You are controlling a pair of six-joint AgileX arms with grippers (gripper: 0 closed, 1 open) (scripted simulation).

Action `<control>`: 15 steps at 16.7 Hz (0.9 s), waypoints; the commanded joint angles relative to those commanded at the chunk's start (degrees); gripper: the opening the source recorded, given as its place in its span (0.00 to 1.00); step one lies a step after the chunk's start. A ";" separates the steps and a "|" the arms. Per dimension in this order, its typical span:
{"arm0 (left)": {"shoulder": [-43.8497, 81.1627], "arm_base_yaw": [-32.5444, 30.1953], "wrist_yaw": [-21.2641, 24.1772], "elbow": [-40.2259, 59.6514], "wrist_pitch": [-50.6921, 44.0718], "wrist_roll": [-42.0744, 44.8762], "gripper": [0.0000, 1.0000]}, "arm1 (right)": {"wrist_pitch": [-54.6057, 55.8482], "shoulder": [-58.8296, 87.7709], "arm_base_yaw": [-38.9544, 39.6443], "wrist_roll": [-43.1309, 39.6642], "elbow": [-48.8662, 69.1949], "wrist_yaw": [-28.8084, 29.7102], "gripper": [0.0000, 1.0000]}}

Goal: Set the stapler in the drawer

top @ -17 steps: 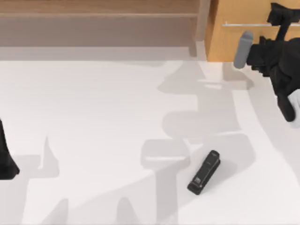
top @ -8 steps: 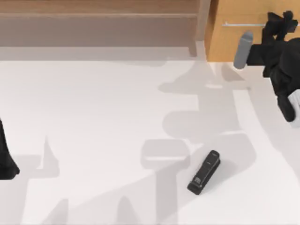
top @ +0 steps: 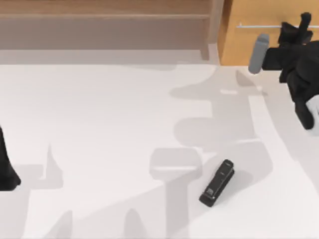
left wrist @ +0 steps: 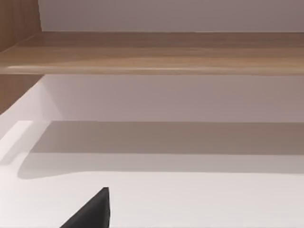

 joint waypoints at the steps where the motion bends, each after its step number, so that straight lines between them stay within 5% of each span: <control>1: 0.00 0.00 0.00 0.00 0.00 0.00 1.00 | 0.00 0.00 0.00 0.00 0.00 0.00 0.00; 7: 0.00 0.00 0.00 0.00 0.00 0.00 1.00 | 0.70 -0.79 0.44 0.33 -0.95 0.21 0.00; 15: 0.00 0.00 0.00 0.00 0.00 0.00 1.00 | 8.93 -6.88 2.07 0.27 -16.26 1.93 0.00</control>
